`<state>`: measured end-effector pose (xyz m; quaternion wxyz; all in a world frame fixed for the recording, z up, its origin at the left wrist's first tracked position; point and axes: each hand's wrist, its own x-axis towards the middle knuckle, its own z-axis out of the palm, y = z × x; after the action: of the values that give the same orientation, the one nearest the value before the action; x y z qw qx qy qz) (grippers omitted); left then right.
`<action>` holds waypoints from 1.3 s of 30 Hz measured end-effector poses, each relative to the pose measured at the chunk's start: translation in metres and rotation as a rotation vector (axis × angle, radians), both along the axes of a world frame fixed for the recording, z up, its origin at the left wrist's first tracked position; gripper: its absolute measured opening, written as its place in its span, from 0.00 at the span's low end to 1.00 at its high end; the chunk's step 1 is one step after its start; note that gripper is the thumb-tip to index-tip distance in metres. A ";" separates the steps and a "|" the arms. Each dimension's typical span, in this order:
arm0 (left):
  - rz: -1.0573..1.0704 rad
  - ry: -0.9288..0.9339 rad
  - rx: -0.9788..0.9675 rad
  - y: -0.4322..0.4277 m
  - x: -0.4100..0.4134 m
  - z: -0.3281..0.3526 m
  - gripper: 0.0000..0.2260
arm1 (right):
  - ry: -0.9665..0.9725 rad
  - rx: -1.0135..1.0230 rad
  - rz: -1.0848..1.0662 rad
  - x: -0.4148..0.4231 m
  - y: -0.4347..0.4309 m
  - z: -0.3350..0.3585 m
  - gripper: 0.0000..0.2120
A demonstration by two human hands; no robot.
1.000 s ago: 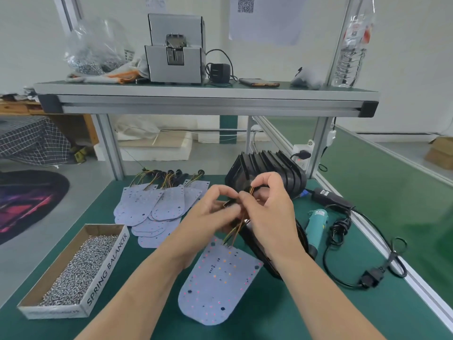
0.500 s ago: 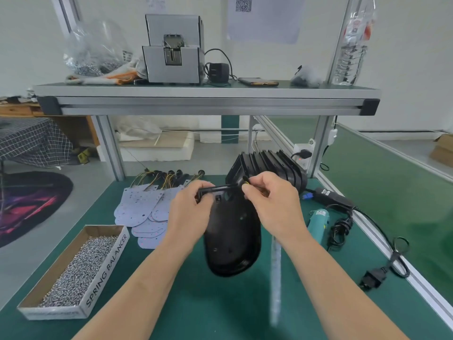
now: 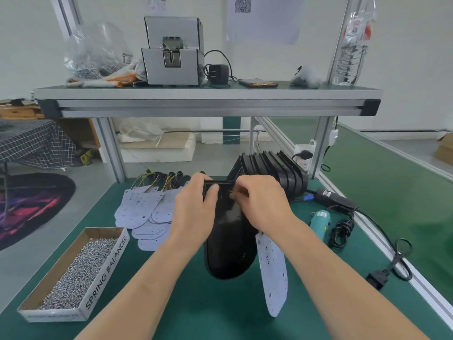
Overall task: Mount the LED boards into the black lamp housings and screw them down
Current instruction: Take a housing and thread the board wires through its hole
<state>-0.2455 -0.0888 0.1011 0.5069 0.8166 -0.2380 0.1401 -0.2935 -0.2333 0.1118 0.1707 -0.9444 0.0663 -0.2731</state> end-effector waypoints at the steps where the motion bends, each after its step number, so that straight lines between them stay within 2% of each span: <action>1: -0.002 -0.010 0.001 0.001 0.000 0.000 0.03 | -0.023 -0.017 -0.052 0.001 0.000 0.000 0.11; 4: -0.017 -0.027 0.002 0.004 0.003 0.002 0.03 | -0.145 0.062 -0.125 0.005 -0.002 0.000 0.17; 6: -0.042 -0.041 0.023 0.005 0.005 0.003 0.03 | -0.091 0.264 -0.008 0.008 -0.007 0.004 0.21; 7: -0.055 -0.057 0.042 0.005 0.005 0.003 0.03 | -0.028 0.327 0.044 0.010 -0.009 0.005 0.19; 9: -0.078 -0.085 0.079 0.006 0.006 0.002 0.02 | 0.049 0.286 0.081 0.014 -0.011 0.004 0.09; 11: -0.092 -0.098 0.085 0.006 0.006 0.000 0.02 | 0.047 0.235 0.090 0.016 -0.010 0.001 0.04; 17: -0.115 -0.120 0.034 0.005 0.006 -0.007 0.04 | 0.059 0.198 0.088 0.026 -0.008 -0.003 0.10; 24: -0.064 -0.090 -0.011 -0.007 -0.005 -0.022 0.13 | 0.097 -0.017 -0.053 0.033 -0.006 -0.010 0.10; 27: -0.002 -0.052 -0.034 -0.005 -0.001 -0.030 0.11 | 0.216 0.285 0.190 0.031 -0.018 0.001 0.10; 29: 0.018 -0.005 -0.058 0.000 0.004 -0.032 0.14 | 0.257 0.432 0.297 0.024 -0.032 0.005 0.15; 32: 0.011 0.065 -0.116 0.007 0.010 -0.032 0.18 | 0.244 0.512 0.233 0.009 -0.053 -0.003 0.19; 36: 0.045 0.154 -0.193 0.008 0.014 -0.031 0.21 | 0.586 0.688 0.180 -0.015 -0.072 -0.034 0.29; 37: 0.051 0.169 -0.214 0.008 0.016 -0.032 0.20 | 0.658 0.679 0.180 -0.019 -0.073 -0.043 0.30; 39: 0.051 0.190 -0.238 0.009 0.019 -0.034 0.19 | 0.653 0.697 0.207 -0.025 -0.073 -0.055 0.25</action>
<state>-0.2263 -0.0796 0.0672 0.6167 0.7659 -0.1501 0.1023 -0.3181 -0.3059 0.0563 0.4733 -0.8690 0.1095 0.0944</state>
